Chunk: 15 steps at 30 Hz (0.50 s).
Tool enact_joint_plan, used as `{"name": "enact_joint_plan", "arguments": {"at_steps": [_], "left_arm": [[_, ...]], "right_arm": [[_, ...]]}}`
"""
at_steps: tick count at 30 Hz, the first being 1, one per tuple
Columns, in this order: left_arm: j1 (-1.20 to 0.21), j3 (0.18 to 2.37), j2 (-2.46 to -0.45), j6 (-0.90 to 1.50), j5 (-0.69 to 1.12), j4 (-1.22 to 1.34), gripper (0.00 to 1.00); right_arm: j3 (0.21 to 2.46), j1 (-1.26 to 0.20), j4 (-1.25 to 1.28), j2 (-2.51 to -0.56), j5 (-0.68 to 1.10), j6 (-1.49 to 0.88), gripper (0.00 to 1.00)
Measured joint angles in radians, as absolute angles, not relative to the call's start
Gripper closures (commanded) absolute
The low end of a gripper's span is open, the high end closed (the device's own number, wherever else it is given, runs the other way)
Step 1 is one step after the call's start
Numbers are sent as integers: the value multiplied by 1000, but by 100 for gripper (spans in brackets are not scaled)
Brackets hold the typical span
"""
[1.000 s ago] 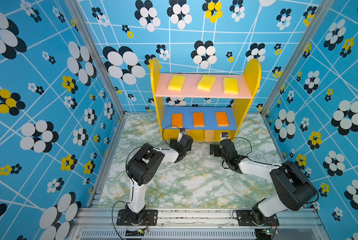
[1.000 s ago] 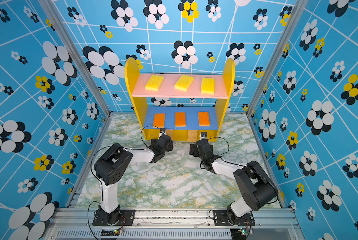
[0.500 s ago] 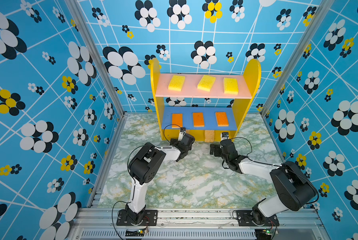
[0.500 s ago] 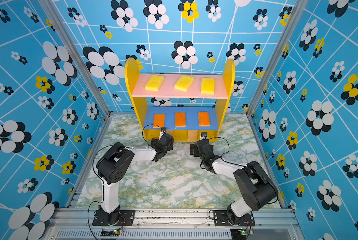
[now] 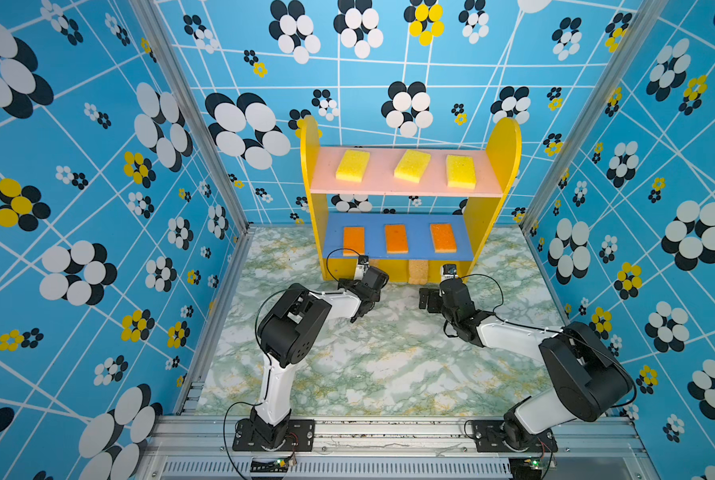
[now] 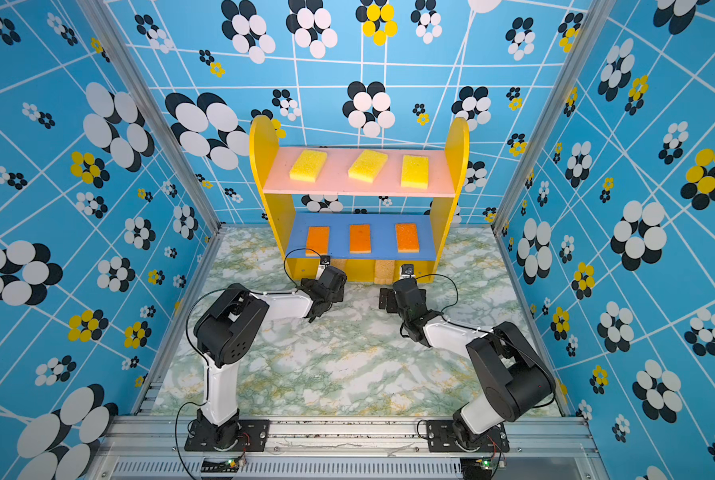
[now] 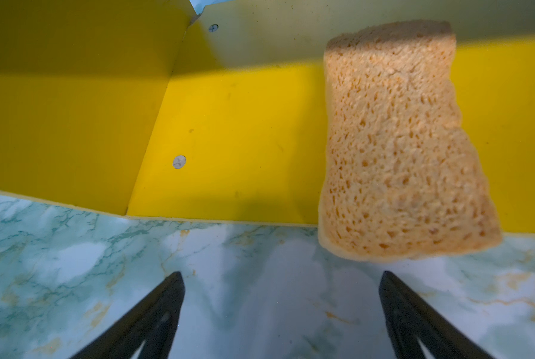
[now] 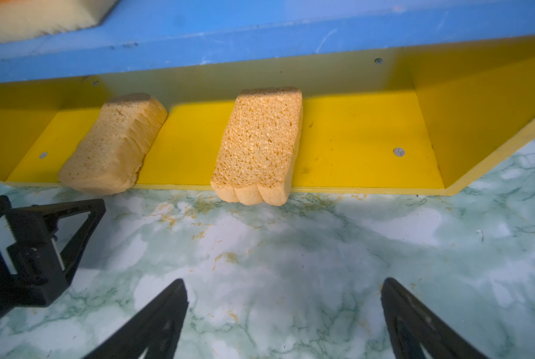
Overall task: Arrange cleaning sponges on a shelf
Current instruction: Move the cleaning sponge to the shelf.
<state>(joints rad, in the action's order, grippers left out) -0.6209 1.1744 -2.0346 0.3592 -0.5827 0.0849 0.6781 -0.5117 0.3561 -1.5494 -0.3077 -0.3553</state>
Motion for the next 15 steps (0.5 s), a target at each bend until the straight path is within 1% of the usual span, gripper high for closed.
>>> {"name": "enact_joint_plan", "arguments": {"at_steps": [7,12,15], "left_arm": [[-619,1175,-2035,358,-564,82,1],[-620,1163,-2025,350,-538,107,1],[-637,1094,-1960,320,-518,139,1]], "right_arm": [[678,-512,352,-1549,-308,-355,1],[682,-510,290,-1526,-303,-329,1],[731,-501,144,-1468,-278,-265,1]]}}
